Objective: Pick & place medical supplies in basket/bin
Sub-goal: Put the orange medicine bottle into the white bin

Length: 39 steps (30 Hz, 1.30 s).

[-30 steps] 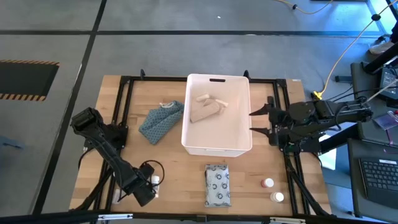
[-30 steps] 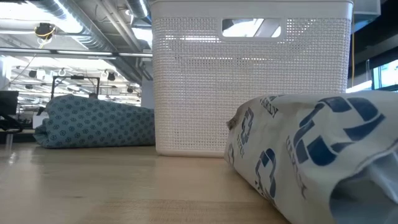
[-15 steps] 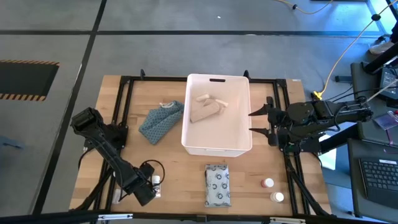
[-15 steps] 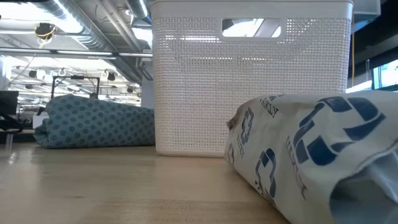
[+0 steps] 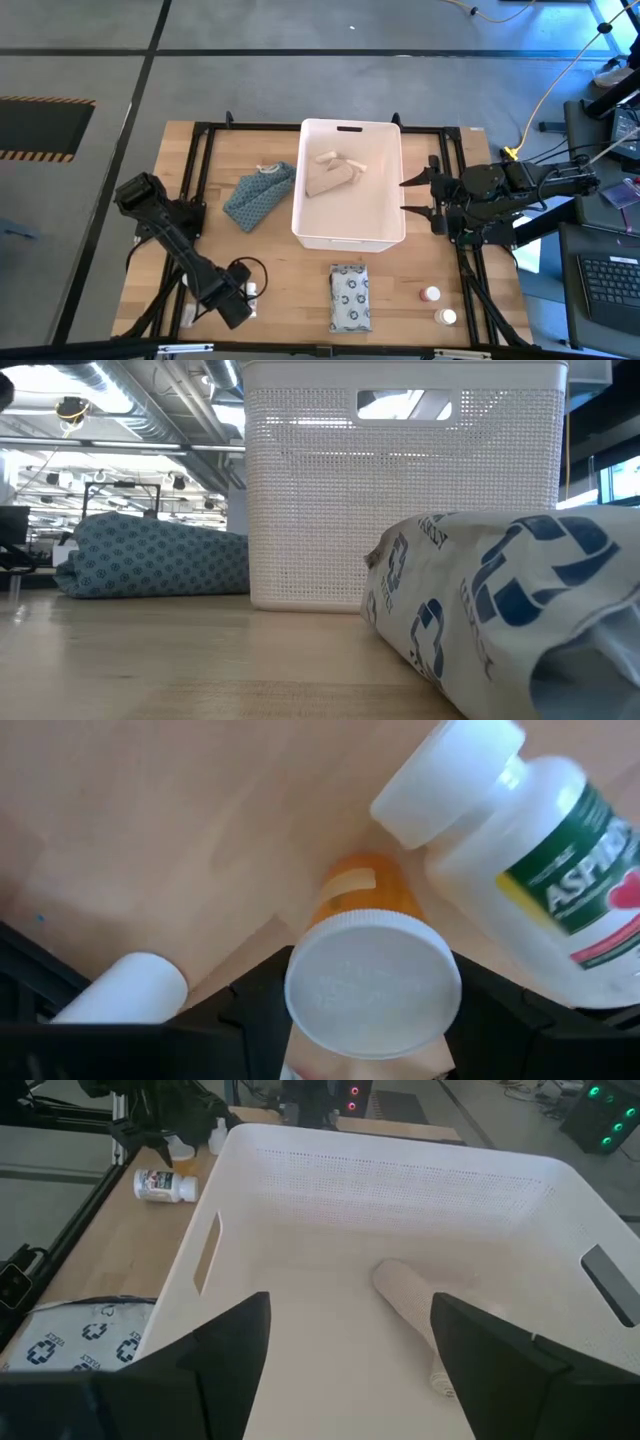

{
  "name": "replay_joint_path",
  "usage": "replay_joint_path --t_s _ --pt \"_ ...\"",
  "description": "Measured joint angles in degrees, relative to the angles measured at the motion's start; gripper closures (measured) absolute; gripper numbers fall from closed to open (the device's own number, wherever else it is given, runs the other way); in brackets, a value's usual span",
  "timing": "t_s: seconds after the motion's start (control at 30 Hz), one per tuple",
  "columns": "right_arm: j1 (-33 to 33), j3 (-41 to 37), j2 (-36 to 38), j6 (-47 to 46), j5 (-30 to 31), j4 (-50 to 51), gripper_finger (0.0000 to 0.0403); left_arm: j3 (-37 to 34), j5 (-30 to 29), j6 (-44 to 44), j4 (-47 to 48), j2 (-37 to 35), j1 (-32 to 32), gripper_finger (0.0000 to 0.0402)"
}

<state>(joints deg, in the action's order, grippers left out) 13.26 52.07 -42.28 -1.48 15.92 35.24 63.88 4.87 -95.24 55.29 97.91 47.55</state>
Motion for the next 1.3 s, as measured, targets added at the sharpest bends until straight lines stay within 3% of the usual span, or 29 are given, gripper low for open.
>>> replay_joint_path --t_s 0.3,0.53,0.7,0.93,1.1,1.3 --pt "0.00 0.00 0.00 -1.32 -0.02 0.00 0.0125 3.05 -0.96 3.05 5.98 -4.97 -1.31 0.0194" --pt "0.00 0.00 0.02 -1.46 -0.05 -0.02 0.0125 5.96 -13.01 8.34 7.89 -13.53 -1.33 0.0194" --pt "0.00 0.00 0.02 -1.32 -0.05 -0.02 0.0125 8.52 -24.96 21.47 3.69 -20.04 -2.37 0.0194" --pt "0.00 0.00 0.02 -1.23 -0.06 -0.01 0.0125 11.06 -38.70 50.98 -10.37 -26.34 -9.07 0.0194" --pt "0.00 0.00 0.02 -1.18 -0.07 -0.01 0.0125 12.94 -37.34 72.86 -17.10 -26.71 -19.04 0.0194" --pt "0.00 0.00 0.02 -1.09 -0.04 0.00 0.0125 16.32 -25.58 83.60 -19.84 -24.81 -33.79 0.0194"
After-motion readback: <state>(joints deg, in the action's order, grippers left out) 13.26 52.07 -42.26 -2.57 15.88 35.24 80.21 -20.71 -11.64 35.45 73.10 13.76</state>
